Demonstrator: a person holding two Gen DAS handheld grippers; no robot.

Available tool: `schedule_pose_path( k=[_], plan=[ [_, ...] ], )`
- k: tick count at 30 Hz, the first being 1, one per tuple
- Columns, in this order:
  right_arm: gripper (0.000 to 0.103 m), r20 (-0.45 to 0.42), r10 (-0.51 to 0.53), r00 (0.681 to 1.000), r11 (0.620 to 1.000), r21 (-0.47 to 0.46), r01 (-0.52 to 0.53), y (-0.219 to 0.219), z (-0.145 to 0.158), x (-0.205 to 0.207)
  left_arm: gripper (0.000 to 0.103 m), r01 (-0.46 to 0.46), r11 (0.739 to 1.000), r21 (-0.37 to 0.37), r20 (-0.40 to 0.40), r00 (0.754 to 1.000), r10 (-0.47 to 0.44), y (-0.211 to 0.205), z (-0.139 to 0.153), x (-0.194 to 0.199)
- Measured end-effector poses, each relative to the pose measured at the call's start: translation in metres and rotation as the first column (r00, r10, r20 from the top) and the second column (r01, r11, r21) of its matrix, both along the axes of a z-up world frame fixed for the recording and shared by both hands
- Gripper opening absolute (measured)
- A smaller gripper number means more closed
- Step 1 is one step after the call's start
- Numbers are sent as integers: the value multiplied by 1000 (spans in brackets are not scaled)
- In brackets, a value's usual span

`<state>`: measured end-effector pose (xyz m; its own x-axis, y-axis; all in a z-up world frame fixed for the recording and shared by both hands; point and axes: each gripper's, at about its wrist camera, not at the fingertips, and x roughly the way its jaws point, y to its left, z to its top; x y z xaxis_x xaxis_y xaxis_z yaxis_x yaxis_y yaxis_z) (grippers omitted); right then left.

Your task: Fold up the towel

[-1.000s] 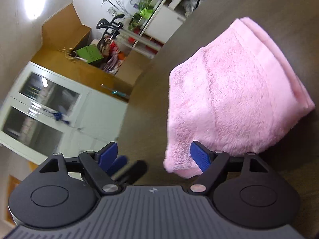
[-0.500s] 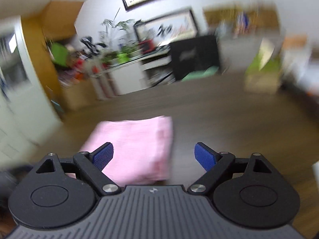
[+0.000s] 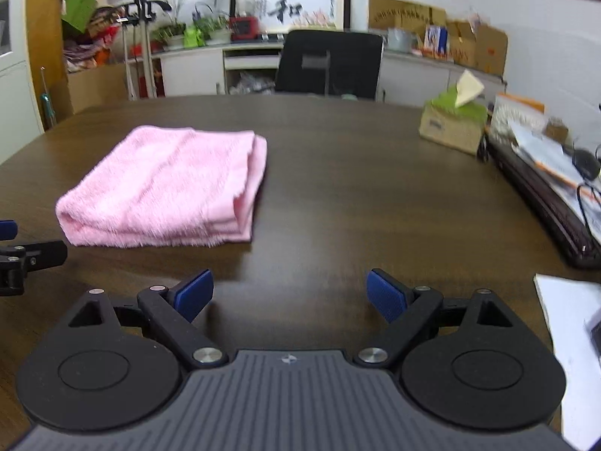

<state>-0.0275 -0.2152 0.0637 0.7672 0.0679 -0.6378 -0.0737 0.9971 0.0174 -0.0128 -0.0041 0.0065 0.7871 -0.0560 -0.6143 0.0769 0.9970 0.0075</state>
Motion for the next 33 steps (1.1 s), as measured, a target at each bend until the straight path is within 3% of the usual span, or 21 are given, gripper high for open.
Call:
schedule_pose_path(
  k=[8,13,33],
  plan=[
    [102,-18,-26,1000,1000,-6,25,6,-3,-5,101,-44,999,8,-34,998,44,-3,-6,-4],
    [102,-20,-24,1000,1000,-6,24,8,-3,-3,103,-99,995,14,-39,994,99,-1,-6,-5],
    [103,-23,-3,1000,1000,-3,3,13,-2,-4,103,-122,992,13,-43,992,122,-4,-6,-5]
  ],
)
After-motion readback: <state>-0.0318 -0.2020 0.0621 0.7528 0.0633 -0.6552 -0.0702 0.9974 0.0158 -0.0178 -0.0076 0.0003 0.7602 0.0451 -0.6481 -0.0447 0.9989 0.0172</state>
